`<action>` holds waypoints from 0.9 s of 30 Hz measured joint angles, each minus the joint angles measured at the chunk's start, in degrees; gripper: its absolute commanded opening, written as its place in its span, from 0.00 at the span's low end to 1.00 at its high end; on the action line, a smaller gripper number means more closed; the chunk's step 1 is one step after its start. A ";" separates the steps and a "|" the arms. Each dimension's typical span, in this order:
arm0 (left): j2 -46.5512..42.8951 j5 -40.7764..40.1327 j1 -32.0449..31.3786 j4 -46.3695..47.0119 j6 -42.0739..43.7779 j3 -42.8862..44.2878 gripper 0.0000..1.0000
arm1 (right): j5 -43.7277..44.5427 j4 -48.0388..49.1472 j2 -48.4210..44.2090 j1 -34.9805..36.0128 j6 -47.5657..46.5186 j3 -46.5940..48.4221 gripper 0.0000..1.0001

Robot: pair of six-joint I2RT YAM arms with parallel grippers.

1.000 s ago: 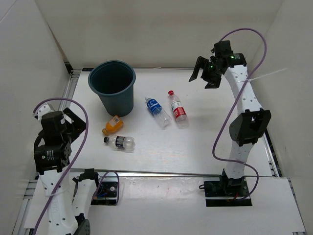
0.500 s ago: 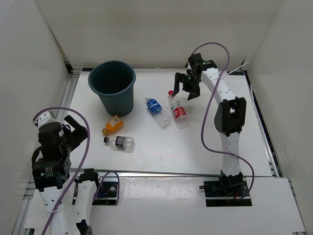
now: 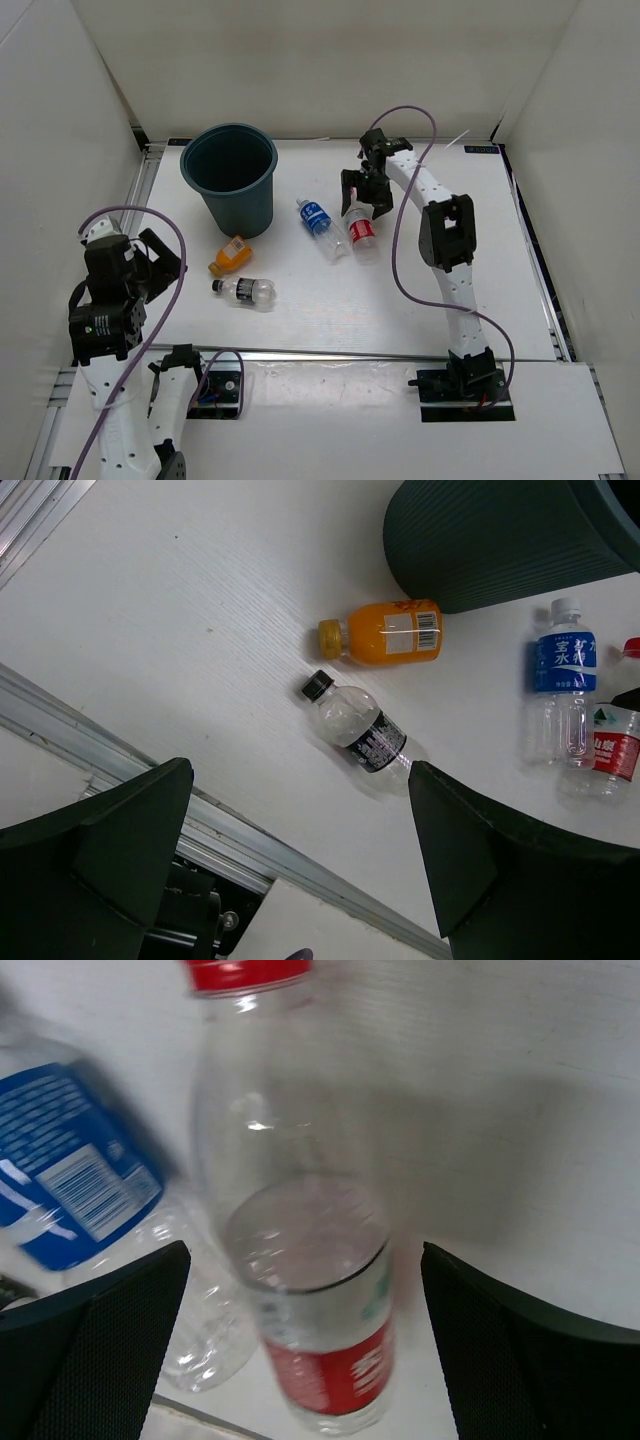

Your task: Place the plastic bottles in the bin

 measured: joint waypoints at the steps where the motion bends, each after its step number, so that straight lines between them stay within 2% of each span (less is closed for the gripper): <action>1: -0.02 0.04 0.00 -0.09 0.02 0.00 1.00 | 0.28 -0.02 1.01 -0.02 0.00 0.00 1.00; 4: -0.09 0.07 0.00 -0.15 -0.02 0.00 1.00 | 0.90 -0.04 3.10 -0.22 0.00 0.00 0.95; 12: -0.44 0.09 0.00 -0.79 -0.70 -0.90 1.00 | 1.27 -0.17 4.87 -0.35 0.52 0.98 0.57; 15: -0.90 0.09 0.00 -1.25 -0.96 -1.46 1.00 | 1.36 -0.22 4.90 -0.35 0.83 1.29 0.57; 16: -0.98 0.09 0.00 -1.38 -1.09 -1.51 1.00 | 1.57 -0.22 4.90 -0.48 0.92 1.49 0.53; 21: -1.36 0.33 0.00 -1.40 -1.55 -1.62 1.00 | -1.16 0.66 3.32 -2.03 2.91 3.10 0.49; 24: -1.64 1.09 0.00 -1.29 -1.53 -1.81 1.00 | -6.86 5.84 -3.19 -4.55 6.64 0.83 0.39; 27: -1.75 1.66 0.00 -1.11 -1.25 -2.78 1.00 | -14.23 13.22 -10.97 -6.84 12.61 0.31 0.40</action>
